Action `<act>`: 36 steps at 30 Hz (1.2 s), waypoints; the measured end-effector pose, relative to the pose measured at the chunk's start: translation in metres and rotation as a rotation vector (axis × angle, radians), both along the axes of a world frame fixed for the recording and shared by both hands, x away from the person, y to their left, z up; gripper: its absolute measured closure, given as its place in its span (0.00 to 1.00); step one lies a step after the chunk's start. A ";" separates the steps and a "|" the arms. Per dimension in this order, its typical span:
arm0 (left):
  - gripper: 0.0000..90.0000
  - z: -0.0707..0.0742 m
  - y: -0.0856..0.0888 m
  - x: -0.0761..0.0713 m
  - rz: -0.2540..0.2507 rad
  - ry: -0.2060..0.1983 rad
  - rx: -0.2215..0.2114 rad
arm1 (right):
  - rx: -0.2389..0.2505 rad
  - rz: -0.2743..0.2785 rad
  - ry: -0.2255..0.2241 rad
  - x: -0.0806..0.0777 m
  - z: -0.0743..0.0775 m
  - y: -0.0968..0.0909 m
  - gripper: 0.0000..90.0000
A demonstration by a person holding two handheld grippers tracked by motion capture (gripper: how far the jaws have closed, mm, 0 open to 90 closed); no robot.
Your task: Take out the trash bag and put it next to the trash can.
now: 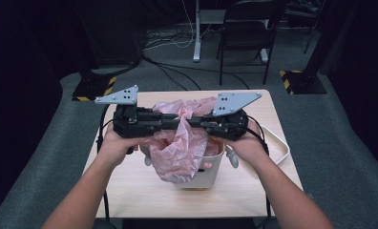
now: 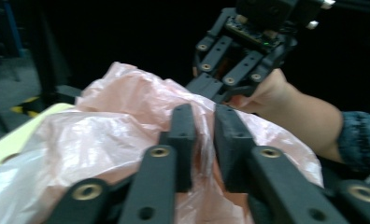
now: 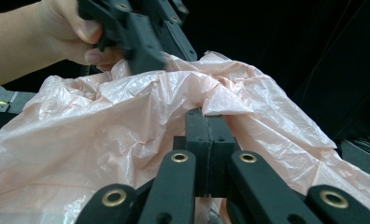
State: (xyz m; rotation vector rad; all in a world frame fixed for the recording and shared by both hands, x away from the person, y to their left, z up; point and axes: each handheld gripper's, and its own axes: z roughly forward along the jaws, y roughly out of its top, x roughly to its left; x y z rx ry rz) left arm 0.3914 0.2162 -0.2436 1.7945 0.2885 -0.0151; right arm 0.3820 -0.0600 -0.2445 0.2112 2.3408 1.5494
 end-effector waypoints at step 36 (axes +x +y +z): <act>0.97 -0.007 -0.006 -0.004 0.086 -0.056 0.066 | -0.012 -0.009 -0.016 -0.004 0.000 0.010 0.92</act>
